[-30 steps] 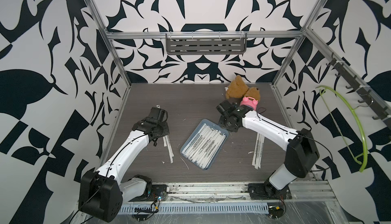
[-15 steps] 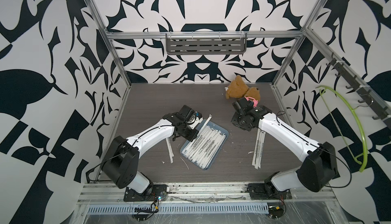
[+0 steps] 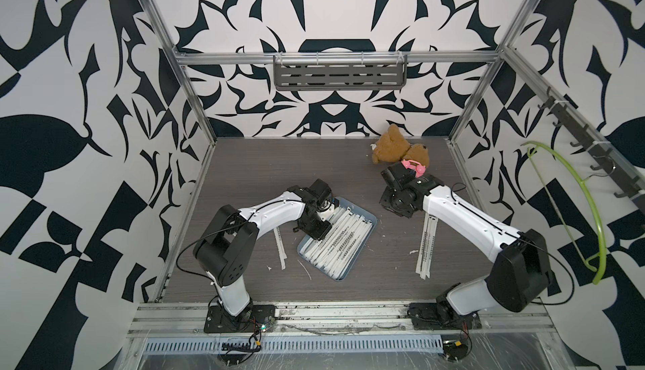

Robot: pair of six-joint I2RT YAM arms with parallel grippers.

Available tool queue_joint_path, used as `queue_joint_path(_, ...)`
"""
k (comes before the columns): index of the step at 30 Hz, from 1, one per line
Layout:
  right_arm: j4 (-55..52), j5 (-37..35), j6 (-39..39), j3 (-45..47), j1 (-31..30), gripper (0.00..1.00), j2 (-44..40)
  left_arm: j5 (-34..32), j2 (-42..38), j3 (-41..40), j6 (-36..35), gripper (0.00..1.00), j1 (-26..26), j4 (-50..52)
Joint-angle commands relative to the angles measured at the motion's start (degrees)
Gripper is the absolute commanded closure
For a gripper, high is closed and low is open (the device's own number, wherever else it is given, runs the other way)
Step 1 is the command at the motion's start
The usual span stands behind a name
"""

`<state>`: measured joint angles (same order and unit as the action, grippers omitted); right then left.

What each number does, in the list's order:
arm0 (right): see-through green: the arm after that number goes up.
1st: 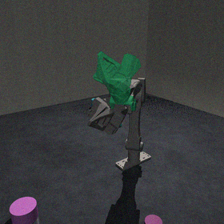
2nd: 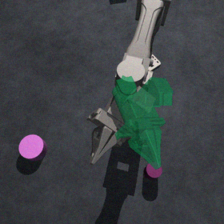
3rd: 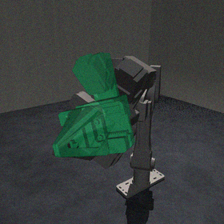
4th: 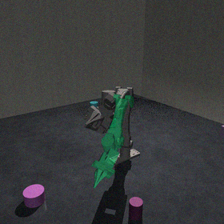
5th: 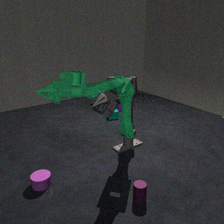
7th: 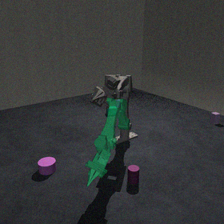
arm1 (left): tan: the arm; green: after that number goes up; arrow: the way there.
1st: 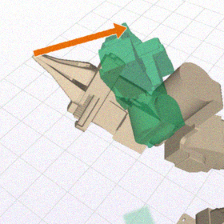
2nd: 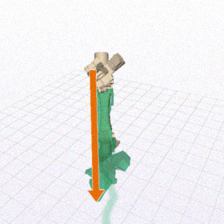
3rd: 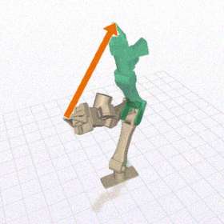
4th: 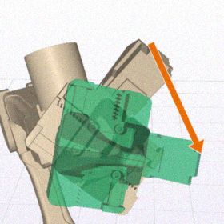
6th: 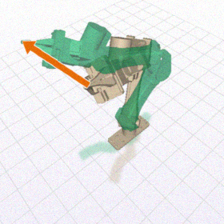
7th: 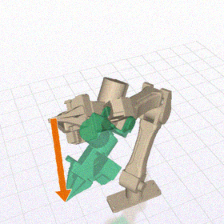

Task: Put the straws into the storage box
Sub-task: Place the straw in the storage box.

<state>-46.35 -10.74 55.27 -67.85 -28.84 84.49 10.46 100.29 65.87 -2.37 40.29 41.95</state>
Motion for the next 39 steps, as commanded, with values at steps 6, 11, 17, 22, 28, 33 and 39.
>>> queue_joint_path(6,0.4,-0.4,-0.7,-0.7,0.0,0.77,-0.3,-3.7,1.4,1.6,2.1,1.00,-1.5,1.2)
queue_joint_path(11,0.5,-0.4,-0.8,-0.9,0.0,0.77,-0.1,-3.8,2.8,1.8,2.8,1.00,-1.9,1.0)
queue_joint_path(17,0.4,-0.5,-1.5,-0.7,0.0,0.77,-0.6,-5.0,2.4,2.9,4.3,0.92,-1.9,1.9)
queue_joint_path(22,-0.6,-0.5,-4.4,-1.7,0.1,0.77,-0.3,-6.0,0.0,4.0,5.9,0.81,-1.8,2.6)
queue_joint_path(28,-4.2,-0.8,-9.9,1.1,1.8,0.77,-3.5,-7.4,-5.0,6.3,7.9,0.73,-1.8,4.6)
queue_joint_path(33,-7.0,4.5,-15.5,6.4,7.0,0.75,-8.6,-10.1,-11.6,8.3,10.2,0.63,-1.9,6.5)
queue_joint_path(39,-6.4,10.3,-21.9,11.3,11.9,0.68,-14.3,-25.0,-19.6,6.1,11.2,0.38,-2.2,1.8)
